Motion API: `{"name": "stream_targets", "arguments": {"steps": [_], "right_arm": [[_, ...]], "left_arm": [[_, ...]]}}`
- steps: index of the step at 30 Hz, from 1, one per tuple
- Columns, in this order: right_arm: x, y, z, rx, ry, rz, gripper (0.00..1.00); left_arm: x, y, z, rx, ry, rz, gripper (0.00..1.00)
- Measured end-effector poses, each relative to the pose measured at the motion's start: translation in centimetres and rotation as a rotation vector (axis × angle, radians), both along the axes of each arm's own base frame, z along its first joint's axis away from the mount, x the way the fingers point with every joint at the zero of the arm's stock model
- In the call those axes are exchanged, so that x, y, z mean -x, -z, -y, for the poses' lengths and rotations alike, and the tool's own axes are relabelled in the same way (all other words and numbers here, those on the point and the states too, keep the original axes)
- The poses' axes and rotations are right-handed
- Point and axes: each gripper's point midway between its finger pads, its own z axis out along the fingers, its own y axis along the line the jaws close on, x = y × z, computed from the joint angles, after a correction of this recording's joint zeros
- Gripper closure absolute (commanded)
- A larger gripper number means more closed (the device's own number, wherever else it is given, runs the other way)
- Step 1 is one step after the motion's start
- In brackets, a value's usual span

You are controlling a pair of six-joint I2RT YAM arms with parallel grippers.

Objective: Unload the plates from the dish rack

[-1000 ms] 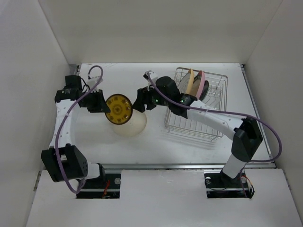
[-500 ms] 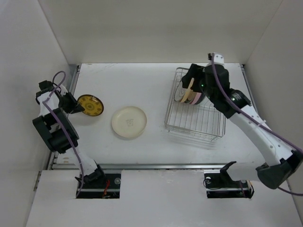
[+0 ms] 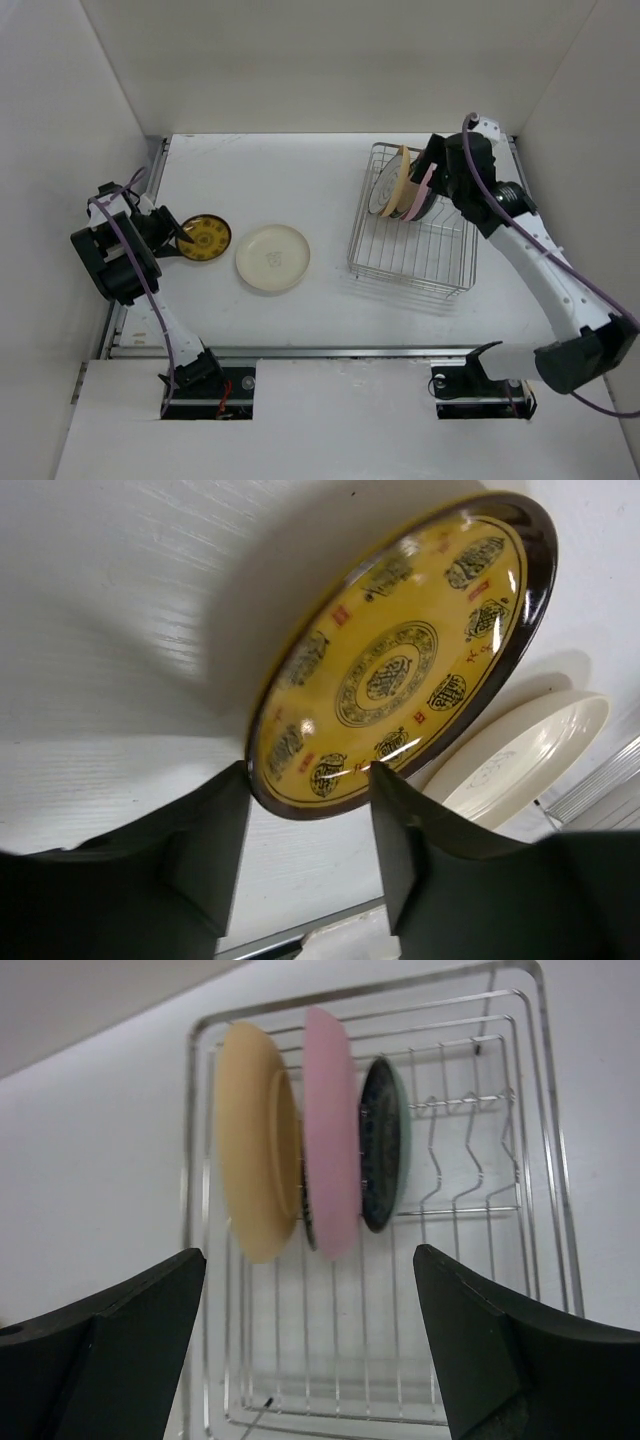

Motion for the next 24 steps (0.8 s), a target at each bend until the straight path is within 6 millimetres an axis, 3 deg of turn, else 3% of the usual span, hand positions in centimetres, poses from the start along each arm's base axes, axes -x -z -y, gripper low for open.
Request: {"name": "stream_targets", "arguments": {"steps": [4, 8, 12, 14, 20, 24], "right_arm": [[-2.4, 4.6, 2.8, 0.041, 0.097, -0.129, 0.09], [-3.7, 6.9, 5.6, 0.032, 0.179, -0.184, 0.1], [-4.8, 7.4, 8.9, -0.027, 0.257, -0.174, 0.33], [-5.6, 8.0, 10.2, -0.042, 0.277, -0.175, 0.39], [-8.1, 13.0, 8.6, -0.056, 0.176, -0.267, 0.43], [-8.1, 15.8, 7.6, -0.061, 0.131, -0.328, 0.43]], "left_arm": [[0.4, 0.0, 0.1, 0.002, 0.0, -0.019, 0.45], [0.8, -0.1, 0.3, 0.007, 0.0, -0.031, 0.44], [2.0, -1.1, 0.9, -0.001, 0.001, -0.026, 0.43], [2.6, -2.3, 1.2, -0.023, 0.004, 0.0, 0.43], [2.9, -8.2, 0.8, -0.159, 0.038, 0.17, 0.43], [3.7, -10.7, 0.8, -0.228, 0.076, 0.241, 0.42]]}}
